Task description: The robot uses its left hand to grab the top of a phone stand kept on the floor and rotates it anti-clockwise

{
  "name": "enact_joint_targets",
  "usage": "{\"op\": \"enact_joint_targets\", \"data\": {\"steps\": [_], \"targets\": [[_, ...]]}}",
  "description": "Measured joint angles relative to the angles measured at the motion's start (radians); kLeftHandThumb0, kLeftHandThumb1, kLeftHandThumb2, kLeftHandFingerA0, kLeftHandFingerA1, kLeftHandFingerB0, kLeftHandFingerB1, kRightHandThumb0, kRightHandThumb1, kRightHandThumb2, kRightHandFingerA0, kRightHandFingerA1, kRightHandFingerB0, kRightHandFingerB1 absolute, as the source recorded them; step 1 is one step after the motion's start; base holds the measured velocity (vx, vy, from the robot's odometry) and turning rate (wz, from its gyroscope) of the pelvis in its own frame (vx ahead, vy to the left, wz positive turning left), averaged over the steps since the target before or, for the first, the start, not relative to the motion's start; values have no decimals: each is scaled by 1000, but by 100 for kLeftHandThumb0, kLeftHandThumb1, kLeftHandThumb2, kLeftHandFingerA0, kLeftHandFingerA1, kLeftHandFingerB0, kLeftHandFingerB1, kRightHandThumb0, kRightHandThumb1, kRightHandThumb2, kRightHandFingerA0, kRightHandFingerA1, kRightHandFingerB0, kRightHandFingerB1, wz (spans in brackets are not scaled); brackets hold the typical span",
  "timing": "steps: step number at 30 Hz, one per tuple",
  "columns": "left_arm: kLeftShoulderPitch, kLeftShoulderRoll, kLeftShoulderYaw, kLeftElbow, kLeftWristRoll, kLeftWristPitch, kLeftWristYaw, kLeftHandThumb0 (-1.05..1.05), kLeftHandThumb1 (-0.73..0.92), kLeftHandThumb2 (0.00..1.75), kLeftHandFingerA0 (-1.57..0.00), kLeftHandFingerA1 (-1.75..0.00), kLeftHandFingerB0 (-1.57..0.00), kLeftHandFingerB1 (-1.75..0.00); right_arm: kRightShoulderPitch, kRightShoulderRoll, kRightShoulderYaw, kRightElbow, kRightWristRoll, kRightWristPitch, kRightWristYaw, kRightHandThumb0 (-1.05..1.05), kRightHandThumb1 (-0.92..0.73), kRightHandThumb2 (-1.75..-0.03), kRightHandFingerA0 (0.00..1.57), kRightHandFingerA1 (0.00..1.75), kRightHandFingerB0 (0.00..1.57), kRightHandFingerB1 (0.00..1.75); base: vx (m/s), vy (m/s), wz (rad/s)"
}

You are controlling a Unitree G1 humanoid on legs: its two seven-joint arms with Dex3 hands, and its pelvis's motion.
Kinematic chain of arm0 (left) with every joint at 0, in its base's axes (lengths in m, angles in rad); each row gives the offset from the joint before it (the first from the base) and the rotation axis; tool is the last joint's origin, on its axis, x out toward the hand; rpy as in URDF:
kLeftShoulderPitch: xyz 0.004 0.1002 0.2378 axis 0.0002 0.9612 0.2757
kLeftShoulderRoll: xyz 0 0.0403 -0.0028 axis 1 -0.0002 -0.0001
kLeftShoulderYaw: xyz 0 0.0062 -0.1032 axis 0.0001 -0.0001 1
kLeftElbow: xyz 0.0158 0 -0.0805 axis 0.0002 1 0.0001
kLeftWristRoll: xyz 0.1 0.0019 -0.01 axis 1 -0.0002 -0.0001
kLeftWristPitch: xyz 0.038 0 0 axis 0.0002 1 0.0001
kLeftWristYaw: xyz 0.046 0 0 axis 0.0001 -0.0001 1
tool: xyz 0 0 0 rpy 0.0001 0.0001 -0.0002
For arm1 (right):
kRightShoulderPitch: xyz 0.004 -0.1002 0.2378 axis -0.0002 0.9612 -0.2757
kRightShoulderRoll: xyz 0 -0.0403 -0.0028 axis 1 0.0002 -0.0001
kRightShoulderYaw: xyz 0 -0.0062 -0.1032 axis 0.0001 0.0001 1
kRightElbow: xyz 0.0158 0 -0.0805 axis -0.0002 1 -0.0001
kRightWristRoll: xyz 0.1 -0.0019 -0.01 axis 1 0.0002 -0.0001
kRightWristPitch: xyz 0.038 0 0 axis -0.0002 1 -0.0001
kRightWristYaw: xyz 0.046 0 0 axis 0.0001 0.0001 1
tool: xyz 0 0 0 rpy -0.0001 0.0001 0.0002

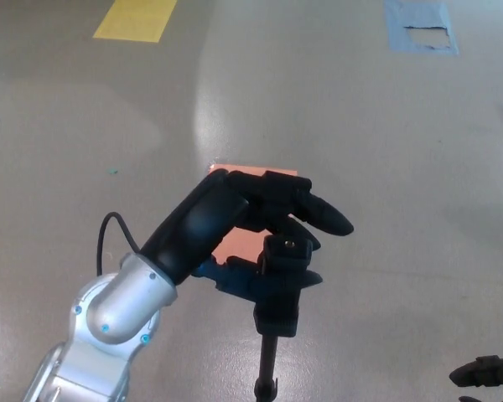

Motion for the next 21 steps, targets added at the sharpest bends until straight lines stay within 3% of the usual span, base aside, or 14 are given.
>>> {"op": "enact_joint_targets", "data": {"steps": [21], "targets": [[-16, -54, 73, -31, -109, 238, -15, -2, 52, 55, -95, -61, -79, -54, 0, 0, 0, -2, 0, 0, 0, -60, -67, -91, 53, 55, 26, 45, 0, 0, 0]]}}
